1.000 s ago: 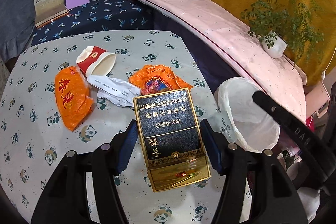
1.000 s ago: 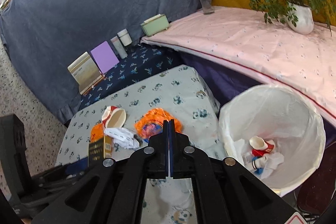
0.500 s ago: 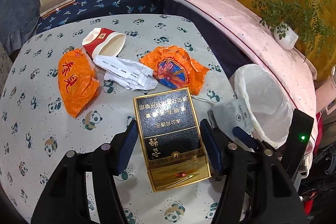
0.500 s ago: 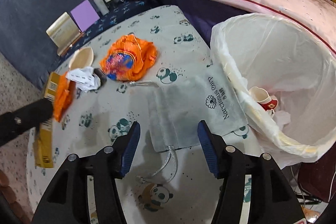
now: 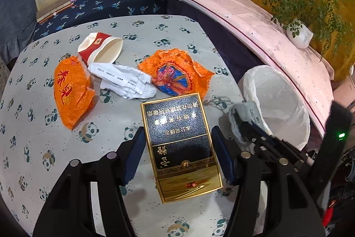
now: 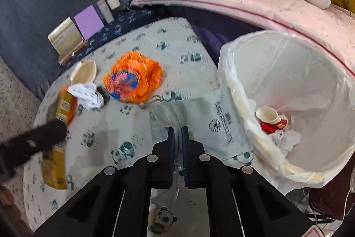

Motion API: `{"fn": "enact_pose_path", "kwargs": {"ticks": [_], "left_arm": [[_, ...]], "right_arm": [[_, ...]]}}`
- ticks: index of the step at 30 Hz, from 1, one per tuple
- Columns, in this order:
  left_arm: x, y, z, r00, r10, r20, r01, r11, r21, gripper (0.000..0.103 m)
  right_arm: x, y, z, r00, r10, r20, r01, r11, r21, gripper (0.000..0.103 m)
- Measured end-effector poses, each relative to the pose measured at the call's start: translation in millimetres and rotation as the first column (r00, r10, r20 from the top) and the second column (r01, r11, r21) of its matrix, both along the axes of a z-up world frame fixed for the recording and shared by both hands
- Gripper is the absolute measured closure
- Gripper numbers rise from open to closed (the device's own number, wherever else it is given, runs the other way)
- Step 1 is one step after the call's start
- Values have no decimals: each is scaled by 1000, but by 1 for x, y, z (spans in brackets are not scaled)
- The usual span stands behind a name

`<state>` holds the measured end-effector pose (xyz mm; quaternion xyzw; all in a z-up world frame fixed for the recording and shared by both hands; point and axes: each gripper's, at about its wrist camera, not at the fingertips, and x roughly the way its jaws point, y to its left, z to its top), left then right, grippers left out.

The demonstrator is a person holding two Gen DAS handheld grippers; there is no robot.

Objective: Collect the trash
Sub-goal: 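Carry the box and pouch in both tools over the bin, then open both tools to drop the box and pouch into the bin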

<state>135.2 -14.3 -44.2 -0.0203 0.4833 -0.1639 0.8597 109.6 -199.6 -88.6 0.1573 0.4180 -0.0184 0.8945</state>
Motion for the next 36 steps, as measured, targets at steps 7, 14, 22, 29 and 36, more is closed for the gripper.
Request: {"fn": "enact_pose_path", "kwargs": {"ticks": [7, 14, 22, 29, 36], "left_arm": [[0, -34, 18, 997, -69, 41, 70, 997, -13, 45], [-3, -79, 31, 985, -163, 64, 165, 986, -28, 45], [-4, -138, 30, 957, -285, 51, 287, 957, -31, 45], [-5, -186, 24, 922, -384, 44, 386, 922, -39, 45], [-6, -210, 22, 905, -420, 65, 422, 906, -28, 36]], "right_arm": [[-14, -38, 59, 987, -71, 144, 70, 997, 13, 97], [-28, -92, 76, 967, -175, 185, 170, 985, 41, 97], [-42, -137, 61, 949, -274, 153, 265, 961, 77, 96], [-51, -164, 51, 936, -327, 127, 317, 944, 95, 92], [-56, -180, 51, 921, -365, 134, 351, 929, 117, 86]]}}
